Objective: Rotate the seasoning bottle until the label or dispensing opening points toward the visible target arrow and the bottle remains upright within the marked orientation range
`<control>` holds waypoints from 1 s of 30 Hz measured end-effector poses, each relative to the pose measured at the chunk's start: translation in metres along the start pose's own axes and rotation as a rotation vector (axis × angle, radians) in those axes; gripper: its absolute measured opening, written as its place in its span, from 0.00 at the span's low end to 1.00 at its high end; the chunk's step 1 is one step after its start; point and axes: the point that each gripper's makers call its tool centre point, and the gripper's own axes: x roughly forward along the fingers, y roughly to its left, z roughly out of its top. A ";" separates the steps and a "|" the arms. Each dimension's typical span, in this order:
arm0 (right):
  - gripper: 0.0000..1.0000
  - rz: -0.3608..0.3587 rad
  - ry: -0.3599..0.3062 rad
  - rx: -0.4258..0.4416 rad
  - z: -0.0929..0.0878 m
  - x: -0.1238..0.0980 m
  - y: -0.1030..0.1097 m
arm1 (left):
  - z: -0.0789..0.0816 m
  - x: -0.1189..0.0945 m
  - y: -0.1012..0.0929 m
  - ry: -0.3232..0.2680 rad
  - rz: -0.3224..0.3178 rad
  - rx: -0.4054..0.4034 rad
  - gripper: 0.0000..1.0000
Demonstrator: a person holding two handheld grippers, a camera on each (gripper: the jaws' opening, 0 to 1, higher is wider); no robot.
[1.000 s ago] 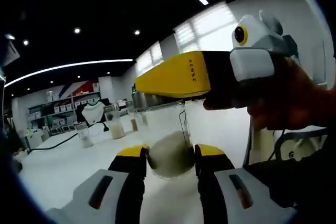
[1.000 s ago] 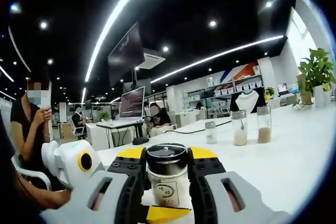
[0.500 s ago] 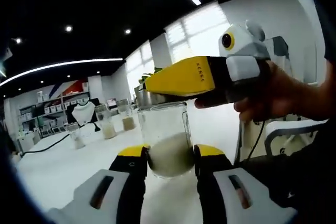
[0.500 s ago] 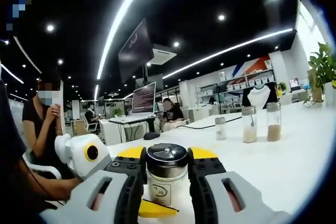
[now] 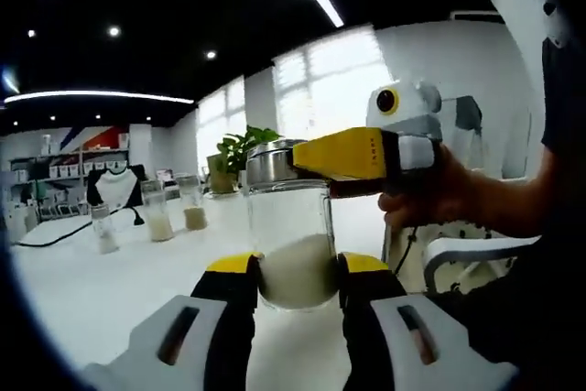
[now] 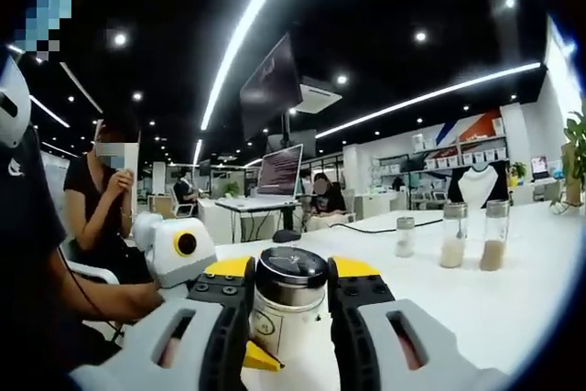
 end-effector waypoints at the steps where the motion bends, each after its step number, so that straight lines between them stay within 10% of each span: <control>1: 0.29 0.013 -0.002 -0.006 0.000 -0.001 0.002 | 0.002 -0.002 -0.002 -0.007 -0.014 -0.009 0.36; 14: 0.29 0.085 0.022 0.064 -0.003 -0.003 0.012 | 0.003 -0.004 -0.014 -0.014 -0.084 0.008 0.36; 30: 0.29 -0.082 0.074 0.019 -0.012 0.009 -0.004 | -0.012 0.009 0.006 0.084 0.077 0.105 0.38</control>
